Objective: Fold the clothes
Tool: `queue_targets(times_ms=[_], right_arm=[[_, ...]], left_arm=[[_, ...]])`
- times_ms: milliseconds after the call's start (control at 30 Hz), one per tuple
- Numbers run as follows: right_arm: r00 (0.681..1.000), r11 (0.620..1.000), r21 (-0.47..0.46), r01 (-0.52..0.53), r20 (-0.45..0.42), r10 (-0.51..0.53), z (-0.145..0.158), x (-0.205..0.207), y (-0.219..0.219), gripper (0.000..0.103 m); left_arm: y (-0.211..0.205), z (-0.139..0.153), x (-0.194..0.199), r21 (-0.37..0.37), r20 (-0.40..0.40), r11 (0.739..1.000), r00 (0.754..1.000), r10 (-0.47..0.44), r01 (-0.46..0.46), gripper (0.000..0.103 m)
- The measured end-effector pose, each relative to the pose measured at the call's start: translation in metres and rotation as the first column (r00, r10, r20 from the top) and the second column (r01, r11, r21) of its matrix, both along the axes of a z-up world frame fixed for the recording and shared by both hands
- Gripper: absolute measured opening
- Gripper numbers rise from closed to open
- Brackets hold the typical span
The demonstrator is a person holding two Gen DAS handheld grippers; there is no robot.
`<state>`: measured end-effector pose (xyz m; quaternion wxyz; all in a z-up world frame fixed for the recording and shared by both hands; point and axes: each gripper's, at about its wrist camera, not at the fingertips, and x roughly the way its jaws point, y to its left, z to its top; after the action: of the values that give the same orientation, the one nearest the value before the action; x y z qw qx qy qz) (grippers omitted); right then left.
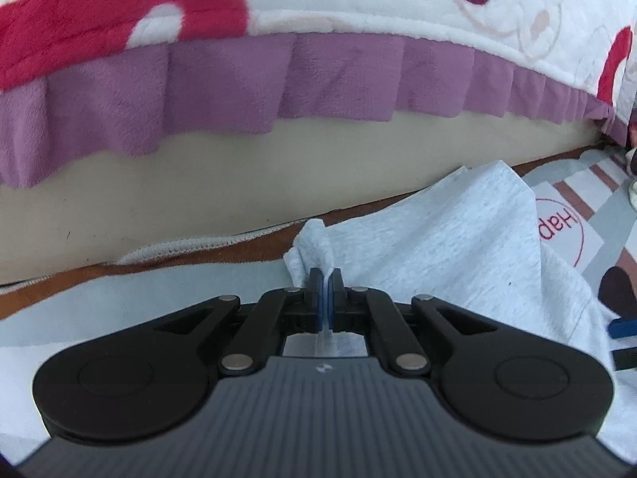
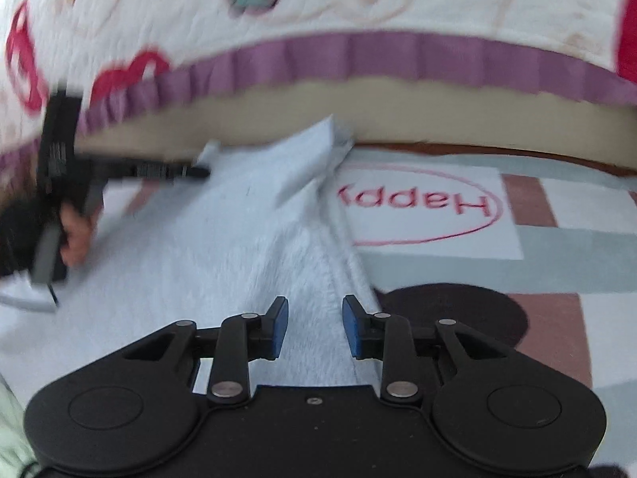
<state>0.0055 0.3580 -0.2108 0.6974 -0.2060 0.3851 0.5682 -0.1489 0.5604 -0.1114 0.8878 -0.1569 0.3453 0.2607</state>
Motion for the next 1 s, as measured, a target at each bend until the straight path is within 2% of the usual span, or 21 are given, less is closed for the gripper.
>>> queue_targets(times_ms=[33, 67, 100, 133, 200, 267, 333, 400, 433, 467, 533, 567, 600, 667, 733, 800, 867, 900, 933, 967, 1000], right_arm=[[0.999, 1.0, -0.026, -0.009, 0.035, 0.009, -0.002, -0.005, 0.004, 0.023], [0.999, 1.0, -0.029, -0.004, 0.047, 0.006, 0.0, -0.006, 0.005, 0.01], [0.999, 1.0, -0.021, 0.009, 0.041, -0.008, 0.003, -0.004, 0.004, 0.001], [0.999, 1.0, -0.008, 0.02, 0.036, -0.019, 0.007, -0.002, 0.002, 0.001], [0.993, 0.998, 0.009, 0.06, 0.101, -0.06, 0.016, -0.001, -0.005, 0.001], [0.988, 0.994, 0.03, 0.107, 0.112, -0.11, 0.024, 0.005, -0.016, 0.0], [0.976, 0.988, -0.006, 0.152, 0.158, -0.149, 0.022, 0.011, -0.02, 0.0], [0.979, 0.984, -0.055, 0.171, 0.123, -0.164, 0.016, 0.021, -0.024, 0.0], [0.979, 0.98, -0.068, 0.187, 0.091, -0.181, 0.013, 0.027, -0.027, 0.001], [0.98, 0.979, -0.044, 0.199, 0.024, -0.198, 0.013, 0.031, -0.033, 0.001], [0.967, 0.974, 0.02, 0.226, -0.128, -0.222, 0.015, 0.038, -0.045, 0.013], [0.956, 0.97, 0.039, 0.24, -0.184, -0.229, 0.016, 0.041, -0.05, 0.022], [0.947, 0.965, 0.05, 0.256, -0.212, -0.24, 0.015, 0.039, -0.054, 0.038], [0.943, 0.96, 0.08, 0.27, -0.221, -0.247, 0.016, 0.033, -0.065, 0.04], [0.953, 0.967, 0.079, 0.244, -0.206, -0.223, 0.014, 0.026, -0.072, 0.039], [0.971, 0.977, 0.044, 0.207, -0.129, -0.2, 0.011, 0.015, -0.074, 0.04], [0.98, 0.984, -0.002, 0.179, -0.088, -0.178, 0.005, 0.007, -0.075, 0.039], [0.983, 0.986, -0.026, 0.167, -0.072, -0.168, 0.001, 0.004, -0.075, 0.037], [0.987, 0.987, -0.036, 0.156, -0.038, -0.158, 0.001, 0.001, -0.074, 0.013], [0.989, 0.989, -0.031, 0.144, -0.016, -0.144, 0.004, 0.0, -0.075, 0.006], [0.988, 0.988, -0.015, 0.151, -0.017, -0.151, 0.01, 0.002, -0.078, 0.005]], left_arm=[[0.001, 0.0, -0.001, -0.005, 0.004, 1.0, 1.0, 0.001, -0.001, 0.002], [0.001, 0.001, -0.002, -0.006, 0.005, 1.0, 1.0, 0.001, -0.001, 0.002], [0.002, 0.001, -0.003, -0.007, 0.007, 1.0, 1.0, 0.001, -0.001, 0.002], [0.001, 0.002, -0.003, -0.001, 0.007, 1.0, 1.0, 0.002, -0.002, 0.002], [0.001, 0.003, -0.005, 0.004, 0.01, 1.0, 1.0, 0.005, -0.005, 0.002], [0.0, 0.003, -0.006, 0.005, 0.015, 1.0, 1.0, 0.011, -0.011, 0.002], [0.0, 0.0, -0.005, 0.012, 0.01, 1.0, 1.0, 0.016, -0.016, 0.002], [0.0, -0.002, -0.005, 0.011, 0.01, 1.0, 1.0, 0.024, -0.024, 0.002], [-0.001, -0.002, -0.005, 0.008, 0.014, 1.0, 1.0, 0.026, -0.026, 0.002], [-0.001, -0.002, -0.005, 0.011, 0.015, 1.0, 1.0, 0.028, -0.028, 0.002], [-0.002, -0.003, -0.006, 0.015, 0.015, 0.999, 0.999, 0.032, -0.032, 0.002], [-0.002, -0.003, -0.007, 0.021, 0.015, 0.999, 0.999, 0.04, -0.04, 0.002], [-0.002, -0.003, -0.008, 0.023, 0.017, 0.999, 0.999, 0.047, -0.048, 0.002], [-0.003, -0.003, -0.01, 0.022, 0.021, 0.998, 0.998, 0.057, -0.057, 0.002], [-0.005, -0.004, -0.009, 0.031, 0.014, 0.998, 0.998, 0.057, -0.057, 0.002], [-0.01, -0.004, -0.007, 0.035, 0.013, 0.997, 0.998, 0.061, -0.061, 0.002], [-0.011, -0.005, -0.007, 0.034, 0.016, 0.997, 0.998, 0.068, -0.069, 0.002], [-0.011, -0.005, -0.008, 0.033, 0.018, 0.997, 0.997, 0.074, -0.074, 0.002], [-0.012, -0.005, -0.009, 0.033, 0.022, 0.996, 0.996, 0.082, -0.083, 0.002], [-0.012, -0.004, -0.01, 0.034, 0.025, 0.995, 0.996, 0.091, -0.092, 0.002], [-0.012, -0.004, -0.011, 0.033, 0.025, 0.994, 0.994, 0.103, -0.104, 0.002]])
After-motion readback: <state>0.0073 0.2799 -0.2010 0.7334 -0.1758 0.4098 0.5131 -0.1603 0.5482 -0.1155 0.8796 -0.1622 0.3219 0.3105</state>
